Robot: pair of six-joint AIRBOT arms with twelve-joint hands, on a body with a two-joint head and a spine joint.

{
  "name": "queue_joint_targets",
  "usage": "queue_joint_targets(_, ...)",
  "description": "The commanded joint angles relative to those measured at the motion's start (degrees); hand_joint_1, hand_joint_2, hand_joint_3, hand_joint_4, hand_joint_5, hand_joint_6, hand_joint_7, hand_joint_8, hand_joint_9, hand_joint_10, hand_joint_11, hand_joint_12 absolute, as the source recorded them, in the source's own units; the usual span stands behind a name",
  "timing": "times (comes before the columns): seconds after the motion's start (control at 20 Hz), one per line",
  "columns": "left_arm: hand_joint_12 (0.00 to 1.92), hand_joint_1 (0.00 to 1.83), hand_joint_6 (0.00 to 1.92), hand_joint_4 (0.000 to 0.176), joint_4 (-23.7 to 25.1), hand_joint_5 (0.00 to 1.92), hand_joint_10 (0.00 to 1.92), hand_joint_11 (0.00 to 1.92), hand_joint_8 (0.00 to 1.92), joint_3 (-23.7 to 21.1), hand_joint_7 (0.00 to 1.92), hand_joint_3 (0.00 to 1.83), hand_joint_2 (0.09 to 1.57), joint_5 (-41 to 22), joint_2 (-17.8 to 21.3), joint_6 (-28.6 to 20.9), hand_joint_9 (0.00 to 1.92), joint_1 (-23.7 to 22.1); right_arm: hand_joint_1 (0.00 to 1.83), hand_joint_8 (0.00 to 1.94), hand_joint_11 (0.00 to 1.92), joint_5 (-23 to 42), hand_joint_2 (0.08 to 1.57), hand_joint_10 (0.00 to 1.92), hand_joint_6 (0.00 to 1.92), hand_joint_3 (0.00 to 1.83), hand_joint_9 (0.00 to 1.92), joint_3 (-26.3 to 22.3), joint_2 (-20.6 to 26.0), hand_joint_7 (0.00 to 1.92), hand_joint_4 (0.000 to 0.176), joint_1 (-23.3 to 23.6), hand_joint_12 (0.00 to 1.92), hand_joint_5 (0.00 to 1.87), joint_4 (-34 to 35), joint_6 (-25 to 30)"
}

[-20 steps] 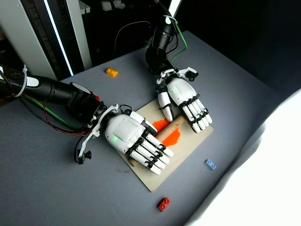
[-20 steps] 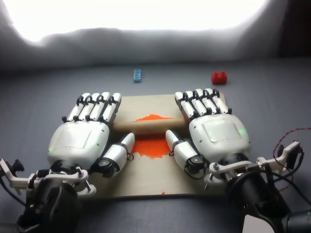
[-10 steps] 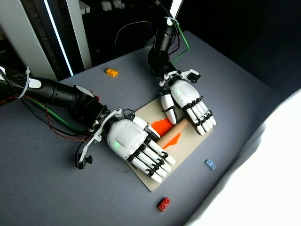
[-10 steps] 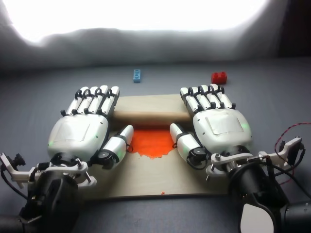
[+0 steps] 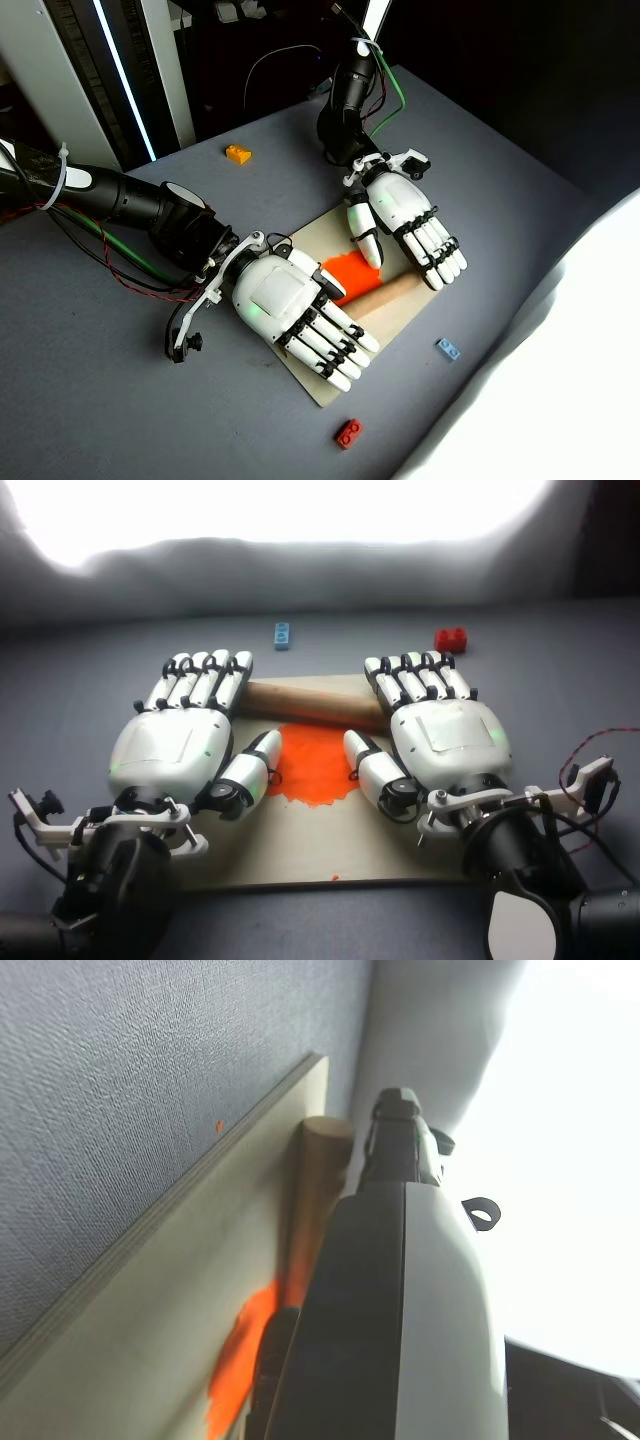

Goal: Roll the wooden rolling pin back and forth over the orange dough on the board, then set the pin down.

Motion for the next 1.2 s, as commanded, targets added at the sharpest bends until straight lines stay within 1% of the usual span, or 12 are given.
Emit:
queue_joint_targets(0.0, 0.00, 0.00, 0.00, 0.000, 2.6, 0.00, 0.00, 0.00, 0.00, 0.7, 0.00, 0.01, 1.55, -5.1, 0.0, 0.1, 0.00, -0.5, 0.00, 0.00, 0.00, -4.9, 1.57, 0.00, 0.00, 0.00, 0.08, 0.4, 0.2, 0.12, 0.000, 0.6, 0.07, 0.13, -4.1, 0.4)
queue_joint_targets(0.2, 0.00, 0.00, 0.00, 0.000, 2.6, 0.00, 0.00, 0.00, 0.00, 2.4, 0.00, 0.01, 1.56, -0.6, -1.0, 1.8, 0.00, -1.4, 0.00, 0.00, 0.00, -4.6, 1.57, 0.00, 0.00, 0.00, 0.08, 1.0, 0.2, 0.12, 0.000, 0.7, 0.12, 0.14, -3.9, 0.7)
queue_joint_targets(0.25, 0.00, 0.00, 0.00, 0.000, 2.6, 0.00, 0.00, 0.00, 0.00, 2.8, 0.00, 0.01, 1.55, 0.1, -1.2, 2.0, 0.00, -1.6, 0.00, 0.00, 0.00, -4.4, 1.57, 0.00, 0.00, 0.00, 0.07, 1.0, 0.2, 0.10, 0.000, 0.8, 0.06, 0.12, -3.8, 0.8)
queue_joint_targets(0.3, 0.00, 0.00, 0.00, 0.000, 2.7, 0.00, 0.00, 0.00, 0.00, 3.0, 0.00, 0.01, 1.56, 0.5, -1.2, 2.1, 0.00, -1.8, 0.00, 0.00, 0.00, -4.2, 1.57, 0.00, 0.01, 0.00, 0.07, 1.2, 0.2, 0.10, 0.000, 0.7, 0.05, 0.12, -3.7, 0.8)
queue_joint_targets(0.6, 0.00, 0.00, 0.00, 0.000, 2.6, 0.00, 0.00, 0.00, 0.00, 3.8, 0.00, 0.01, 1.56, 1.4, -1.6, 2.4, 0.00, -2.7, 0.00, 0.00, 0.00, -4.0, 1.57, 0.00, 0.00, 0.00, 0.08, 1.5, 0.2, 0.12, 0.000, 0.8, 0.10, 0.13, -3.4, 1.0)
queue_joint_targets(0.7, 0.00, 0.00, 0.00, 0.000, 2.6, 0.00, 0.00, 0.00, 0.00, 4.0, 0.00, 0.00, 1.55, 1.7, -1.6, 2.5, 0.00, -3.0, 0.00, 0.00, 0.00, -4.0, 1.57, 0.00, 0.00, 0.00, 0.08, 1.5, 0.2, 0.12, 0.000, 0.8, 0.09, 0.13, -3.3, 1.0)
queue_joint_targets(0.75, 0.00, 0.00, 0.00, 0.000, 2.6, 0.00, 0.00, 0.00, 0.00, 4.1, 0.00, 0.00, 1.55, 1.8, -1.7, 2.6, 0.00, -3.1, 0.00, 0.00, 0.00, -4.0, 1.57, 0.00, 0.00, 0.00, 0.09, 1.5, 0.2, 0.13, 0.000, 0.8, 0.17, 0.14, -3.3, 1.0)
queue_joint_targets(0.95, 0.00, 0.00, 0.00, 0.000, 2.3, 0.00, 0.00, 0.00, 0.00, 4.7, 0.00, 0.00, 1.55, 1.9, -1.7, 2.6, 0.00, -4.1, 0.00, 0.00, 0.00, -4.0, 1.57, 0.00, 0.00, 0.00, 0.06, 1.6, 0.3, 0.10, 0.000, 0.8, 0.09, 0.12, -3.3, 1.0)
queue_joint_targets(1.05, 0.00, 0.00, 0.00, 0.000, 1.7, 0.00, 0.00, 0.00, 0.00, 4.5, 0.00, 0.00, 1.55, 1.7, -1.5, 2.6, 0.00, -4.3, 0.00, 0.00, 0.00, -4.1, 1.57, 0.00, 0.01, 0.00, 0.07, 1.6, 0.3, 0.11, 0.000, 0.8, 0.12, 0.14, -3.3, 1.0)
queue_joint_targets(1.15, 0.00, 0.00, 0.00, 0.000, 1.3, 0.00, 0.00, 0.00, 0.00, 4.0, 0.00, 0.00, 1.55, 1.7, -1.0, 2.7, 0.00, -4.3, 0.00, 0.00, 0.00, -4.2, 1.57, 0.00, 0.00, 0.00, 0.05, 1.6, 0.3, 0.10, 0.000, 0.8, 0.08, 0.12, -3.3, 1.0)
